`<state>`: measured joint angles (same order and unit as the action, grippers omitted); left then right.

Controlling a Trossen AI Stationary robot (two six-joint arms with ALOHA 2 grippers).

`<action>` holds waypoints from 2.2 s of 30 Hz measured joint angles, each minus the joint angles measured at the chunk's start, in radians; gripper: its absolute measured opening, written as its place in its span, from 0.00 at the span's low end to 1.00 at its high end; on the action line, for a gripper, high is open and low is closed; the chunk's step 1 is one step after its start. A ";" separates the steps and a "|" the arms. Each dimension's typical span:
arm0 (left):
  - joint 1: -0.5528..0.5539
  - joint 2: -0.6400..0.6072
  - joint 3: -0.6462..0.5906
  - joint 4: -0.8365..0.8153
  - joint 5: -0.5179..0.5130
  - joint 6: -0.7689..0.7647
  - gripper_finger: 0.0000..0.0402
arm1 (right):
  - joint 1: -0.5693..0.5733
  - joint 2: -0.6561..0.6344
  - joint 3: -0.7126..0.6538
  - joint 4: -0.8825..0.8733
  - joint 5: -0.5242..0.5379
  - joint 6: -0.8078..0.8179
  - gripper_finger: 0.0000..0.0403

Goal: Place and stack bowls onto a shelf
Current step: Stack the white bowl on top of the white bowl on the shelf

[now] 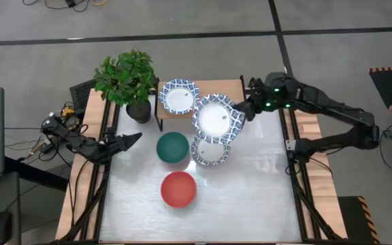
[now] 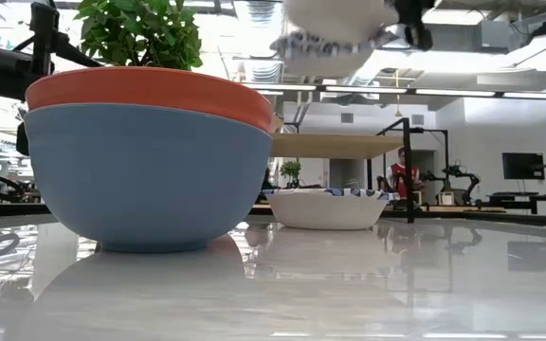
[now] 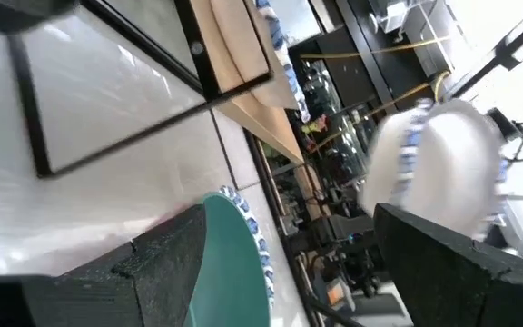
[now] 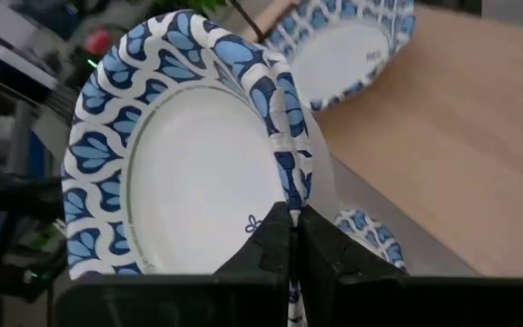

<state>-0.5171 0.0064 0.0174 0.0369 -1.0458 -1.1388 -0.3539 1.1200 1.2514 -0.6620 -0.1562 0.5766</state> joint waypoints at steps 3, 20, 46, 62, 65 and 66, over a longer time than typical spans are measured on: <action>0.000 0.000 0.000 0.078 0.094 0.029 0.75 | 0.009 0.054 -0.002 0.017 -0.001 0.000 0.07; 0.000 0.170 0.093 0.414 0.246 0.224 0.75 | 0.011 0.130 -0.002 0.181 -0.123 0.026 0.08; 0.217 1.017 0.507 0.538 0.489 0.510 0.75 | 0.044 0.129 -0.002 0.243 -0.135 0.046 0.08; 0.330 1.141 0.541 0.639 0.662 0.496 0.75 | 0.073 0.129 -0.002 0.262 -0.134 0.043 0.08; 0.330 1.141 0.544 0.623 0.642 0.501 0.75 | 0.073 0.129 -0.002 0.262 -0.134 0.043 0.09; 0.330 1.141 0.544 0.622 0.639 0.502 0.75 | 0.073 0.129 -0.002 0.263 -0.134 0.043 0.09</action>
<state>-0.1871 1.1469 0.5610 0.6593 -0.4066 -0.6373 -0.2813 1.2491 1.2499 -0.3988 -0.2897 0.6197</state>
